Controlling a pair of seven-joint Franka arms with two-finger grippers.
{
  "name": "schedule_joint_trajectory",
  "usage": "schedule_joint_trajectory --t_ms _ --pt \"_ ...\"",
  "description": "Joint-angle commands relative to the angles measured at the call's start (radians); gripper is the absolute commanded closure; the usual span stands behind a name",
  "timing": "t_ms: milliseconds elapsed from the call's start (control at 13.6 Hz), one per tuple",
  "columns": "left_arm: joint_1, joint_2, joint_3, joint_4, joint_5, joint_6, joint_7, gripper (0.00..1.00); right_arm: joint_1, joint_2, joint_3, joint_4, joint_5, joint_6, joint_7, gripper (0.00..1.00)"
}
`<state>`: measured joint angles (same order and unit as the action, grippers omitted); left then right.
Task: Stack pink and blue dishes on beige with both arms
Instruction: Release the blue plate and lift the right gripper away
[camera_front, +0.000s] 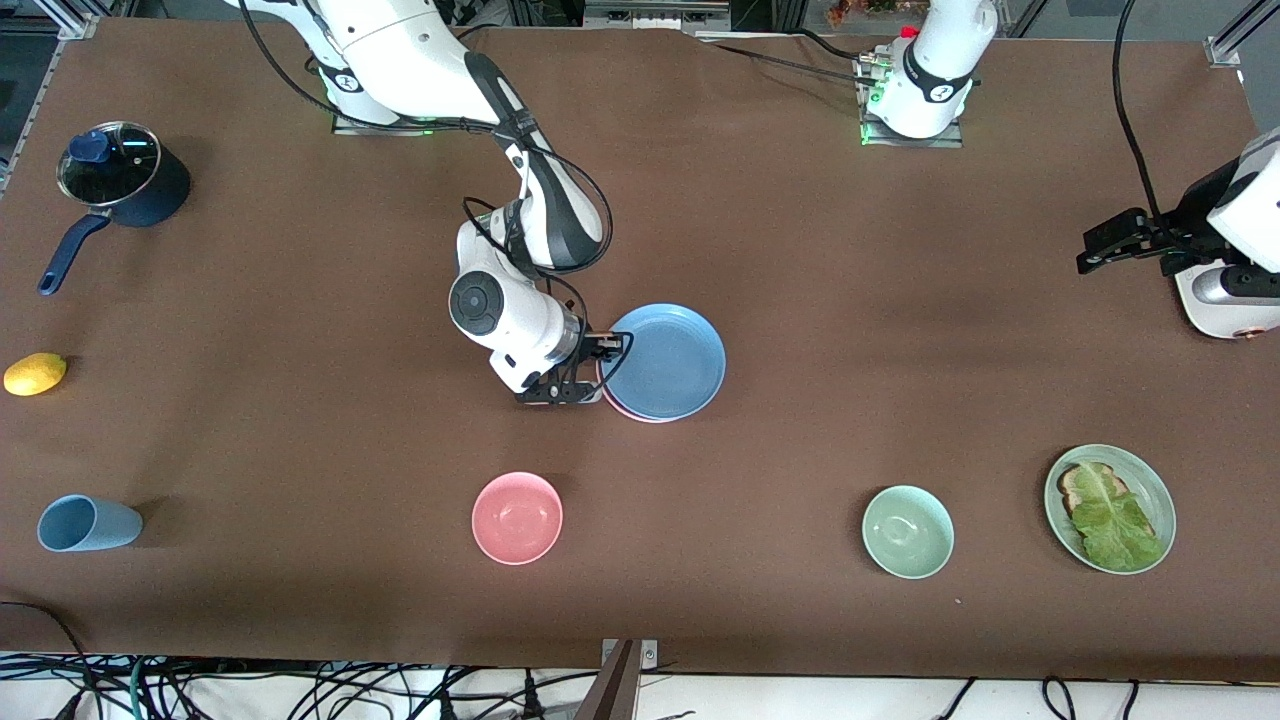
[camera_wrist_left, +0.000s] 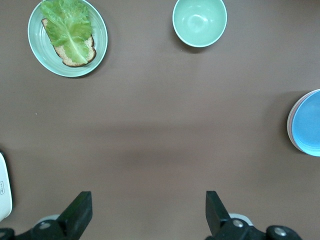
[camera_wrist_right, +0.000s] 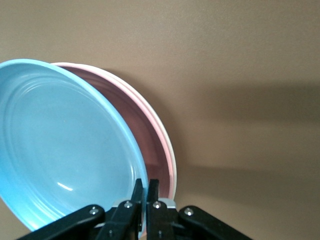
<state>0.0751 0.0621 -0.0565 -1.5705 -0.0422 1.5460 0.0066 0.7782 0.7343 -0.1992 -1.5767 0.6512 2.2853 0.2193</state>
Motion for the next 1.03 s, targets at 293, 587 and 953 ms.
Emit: schedule_joint_trajectory --t_ms 293,587,953 --pt "0.011 0.005 -0.005 0.014 -0.019 -0.009 0.024 0.0 0.0 -0.009 -0.012 0.026 0.002 -0.047 -0.005 0.0" --pt "0.011 0.007 -0.005 0.014 -0.018 -0.009 0.024 0.0 0.0 -0.076 -0.078 0.029 -0.103 -0.179 -0.003 0.0" --pt "0.011 0.007 -0.005 0.014 -0.018 -0.009 0.024 0.0 0.0 -0.232 -0.196 0.029 -0.351 -0.426 0.002 0.0"
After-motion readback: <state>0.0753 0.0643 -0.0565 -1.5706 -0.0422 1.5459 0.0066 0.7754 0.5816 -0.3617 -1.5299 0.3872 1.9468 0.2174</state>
